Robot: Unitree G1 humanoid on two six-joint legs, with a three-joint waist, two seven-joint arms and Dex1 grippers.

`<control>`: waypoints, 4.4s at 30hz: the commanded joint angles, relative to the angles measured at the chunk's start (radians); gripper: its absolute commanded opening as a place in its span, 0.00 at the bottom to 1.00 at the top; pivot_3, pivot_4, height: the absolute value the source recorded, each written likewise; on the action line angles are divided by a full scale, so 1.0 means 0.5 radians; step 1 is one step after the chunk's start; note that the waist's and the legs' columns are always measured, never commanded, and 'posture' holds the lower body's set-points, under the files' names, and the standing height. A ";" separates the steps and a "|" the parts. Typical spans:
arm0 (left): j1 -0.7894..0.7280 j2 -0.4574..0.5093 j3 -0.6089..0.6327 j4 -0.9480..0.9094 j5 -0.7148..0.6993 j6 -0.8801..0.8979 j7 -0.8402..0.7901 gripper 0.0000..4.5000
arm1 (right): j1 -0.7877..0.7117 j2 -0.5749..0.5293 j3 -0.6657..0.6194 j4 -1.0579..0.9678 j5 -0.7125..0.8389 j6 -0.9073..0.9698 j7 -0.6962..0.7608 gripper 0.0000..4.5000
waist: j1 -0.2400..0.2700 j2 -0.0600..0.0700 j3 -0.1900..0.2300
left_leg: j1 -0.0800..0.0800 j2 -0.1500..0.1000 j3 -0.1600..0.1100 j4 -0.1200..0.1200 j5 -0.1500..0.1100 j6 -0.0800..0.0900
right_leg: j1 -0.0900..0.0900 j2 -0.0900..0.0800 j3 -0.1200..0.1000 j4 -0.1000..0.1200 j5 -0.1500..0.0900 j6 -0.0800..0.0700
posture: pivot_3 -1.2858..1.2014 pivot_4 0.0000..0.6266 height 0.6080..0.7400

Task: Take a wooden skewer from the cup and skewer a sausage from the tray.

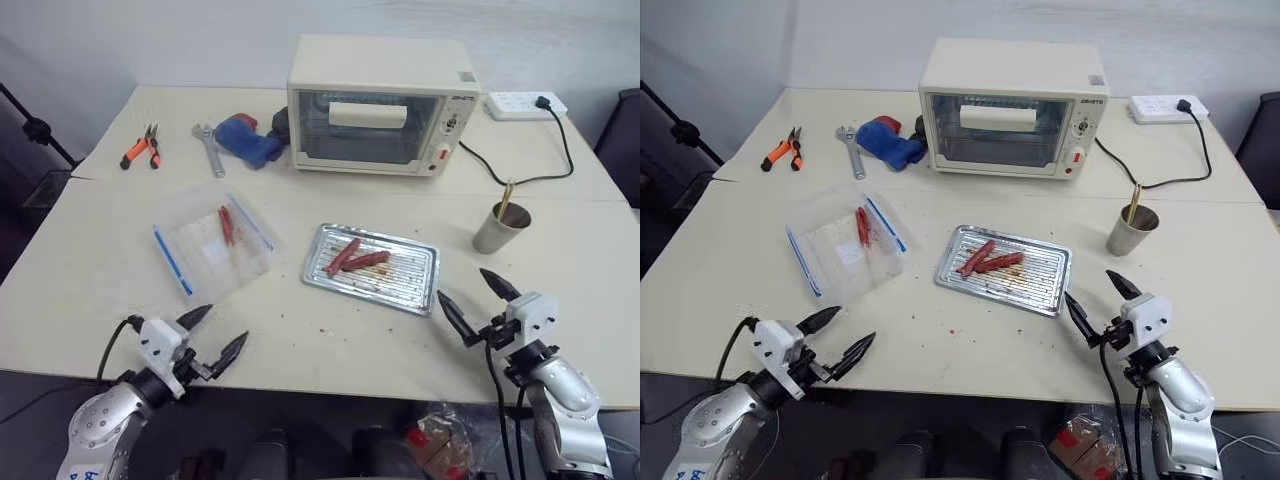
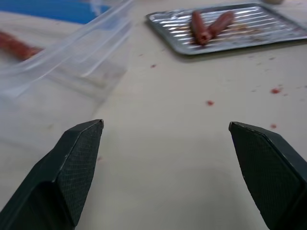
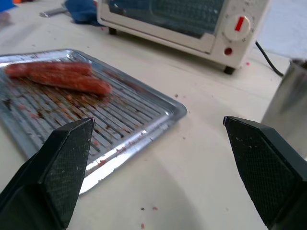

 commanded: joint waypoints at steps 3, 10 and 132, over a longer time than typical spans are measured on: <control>0.001 0.025 0.014 -0.123 -0.056 0.000 -0.029 0.99 | 0.016 -0.018 0.026 0.013 0.023 -0.115 0.062 1.00 | 0.010 0.000 0.000 | 0.000 0.000 0.000 0.000 0.000 0.001 | 0.001 0.000 0.000 0.000 0.000 0.000 | 0.52 0.24 1.00; -0.182 0.319 -0.061 -0.233 -0.513 0.196 -0.594 0.99 | 0.219 -0.265 -0.218 -0.189 0.294 -0.089 0.289 1.00 | 0.013 0.002 -0.001 | 0.000 0.000 -0.001 0.000 0.000 0.001 | 0.002 -0.001 -0.001 0.000 0.000 -0.001 | 0.52 0.24 1.00; -0.930 0.170 -0.316 -0.049 -0.487 0.327 -0.527 1.00 | -1.852 -1.144 0.275 1.163 -0.219 1.335 0.681 0.92 | 0.007 0.005 -0.001 | -0.016 0.000 0.003 0.008 0.002 0.000 | -0.015 0.001 0.000 0.004 0.001 0.001 | 0.52 0.24 1.00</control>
